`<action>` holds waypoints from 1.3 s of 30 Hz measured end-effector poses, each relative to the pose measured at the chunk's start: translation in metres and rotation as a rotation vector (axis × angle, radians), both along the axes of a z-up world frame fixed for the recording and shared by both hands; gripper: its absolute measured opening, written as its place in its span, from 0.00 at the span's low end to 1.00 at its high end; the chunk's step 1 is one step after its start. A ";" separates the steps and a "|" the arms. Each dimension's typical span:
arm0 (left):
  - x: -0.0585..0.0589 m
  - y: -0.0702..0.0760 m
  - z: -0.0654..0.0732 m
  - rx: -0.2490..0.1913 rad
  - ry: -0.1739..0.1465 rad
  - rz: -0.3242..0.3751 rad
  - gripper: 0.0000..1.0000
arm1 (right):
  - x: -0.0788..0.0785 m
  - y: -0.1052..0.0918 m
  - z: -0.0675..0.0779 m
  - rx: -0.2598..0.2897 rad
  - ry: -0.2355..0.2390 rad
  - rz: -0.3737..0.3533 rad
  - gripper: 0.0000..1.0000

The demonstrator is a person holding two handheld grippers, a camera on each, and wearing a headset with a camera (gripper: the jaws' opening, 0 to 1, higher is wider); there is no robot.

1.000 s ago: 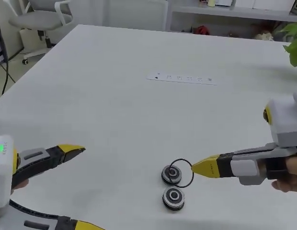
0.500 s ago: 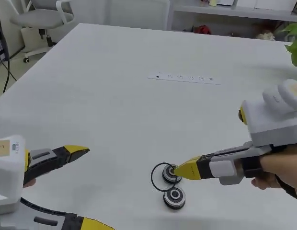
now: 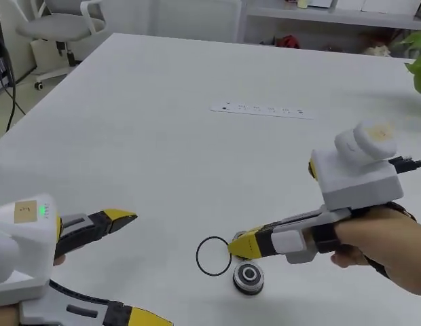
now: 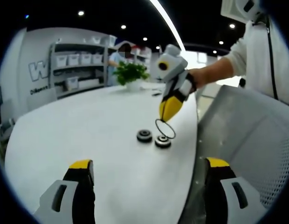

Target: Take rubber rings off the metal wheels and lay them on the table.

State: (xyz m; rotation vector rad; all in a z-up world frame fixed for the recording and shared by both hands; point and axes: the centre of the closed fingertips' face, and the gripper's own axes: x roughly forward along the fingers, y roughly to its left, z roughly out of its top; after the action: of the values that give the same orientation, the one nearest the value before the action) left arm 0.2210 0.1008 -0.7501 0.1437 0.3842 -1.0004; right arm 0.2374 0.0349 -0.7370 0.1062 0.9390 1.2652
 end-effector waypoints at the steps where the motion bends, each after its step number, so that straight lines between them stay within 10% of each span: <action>1: 0.000 0.000 -0.001 0.001 0.001 0.000 1.00 | 0.000 0.000 -0.002 -0.005 0.001 0.001 0.00; 39: -0.001 -0.014 -0.016 0.003 0.038 -0.029 0.99 | 0.006 0.020 -0.055 -0.103 0.027 0.021 0.00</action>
State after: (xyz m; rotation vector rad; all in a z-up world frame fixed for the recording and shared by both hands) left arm 0.2196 0.0869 -0.7660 0.1332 0.4186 -1.0324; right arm 0.2436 0.0549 -0.7921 0.0324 1.0288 1.2354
